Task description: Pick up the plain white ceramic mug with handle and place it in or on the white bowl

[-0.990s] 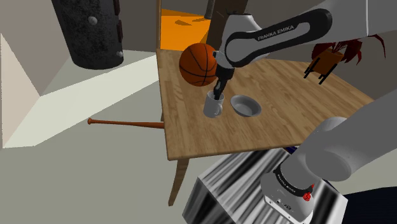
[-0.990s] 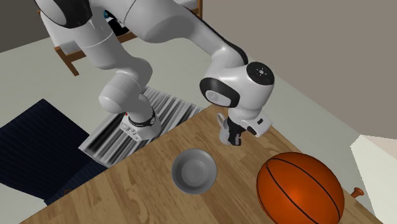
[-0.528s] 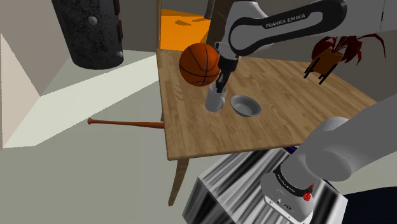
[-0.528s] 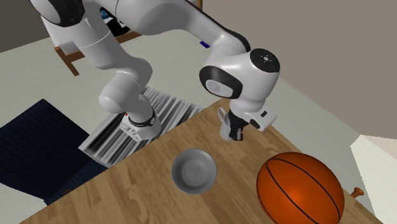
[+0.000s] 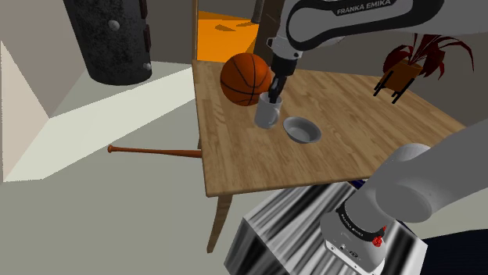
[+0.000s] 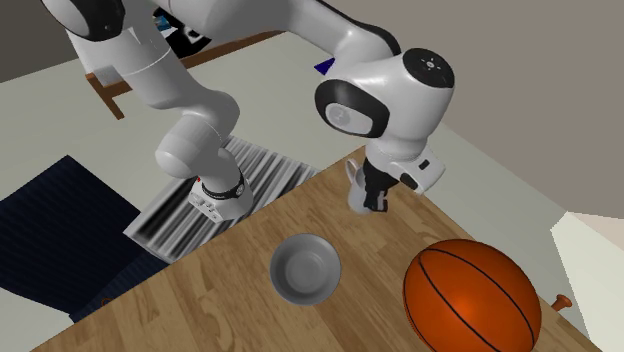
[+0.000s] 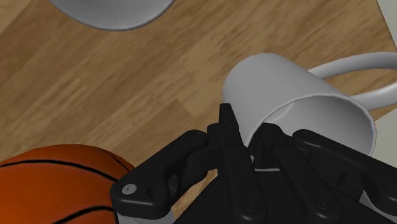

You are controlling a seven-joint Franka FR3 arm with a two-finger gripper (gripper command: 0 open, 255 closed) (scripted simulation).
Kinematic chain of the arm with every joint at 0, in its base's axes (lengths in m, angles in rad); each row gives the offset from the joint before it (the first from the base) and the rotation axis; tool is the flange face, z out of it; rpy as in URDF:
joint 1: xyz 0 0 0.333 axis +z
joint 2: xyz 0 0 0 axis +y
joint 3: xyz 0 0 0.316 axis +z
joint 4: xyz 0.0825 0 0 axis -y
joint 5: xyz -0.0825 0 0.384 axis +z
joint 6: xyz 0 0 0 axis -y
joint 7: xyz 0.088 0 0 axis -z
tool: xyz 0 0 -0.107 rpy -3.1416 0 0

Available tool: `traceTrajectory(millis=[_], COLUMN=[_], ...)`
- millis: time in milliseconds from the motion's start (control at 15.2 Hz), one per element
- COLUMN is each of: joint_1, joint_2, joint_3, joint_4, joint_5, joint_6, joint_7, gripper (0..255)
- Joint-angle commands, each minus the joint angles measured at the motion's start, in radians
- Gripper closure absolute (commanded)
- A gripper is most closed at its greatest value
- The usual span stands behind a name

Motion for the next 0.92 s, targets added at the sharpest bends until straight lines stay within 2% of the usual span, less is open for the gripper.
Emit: traceTrajectory(millis=[0,132,858], joint_1=[0.000,-0.010,-0.132], joint_2=[-0.012,-0.035,-0.197], joint_3=[0.001,-0.014,-0.190], joint_4=[0.018,0.014,-0.068], joint_5=[0.000,-0.007,-0.119], joint_6=[-0.030,-0.050,-0.122], joint_7=[0.001,-0.020,-0.258], gripper=[255,255,255])
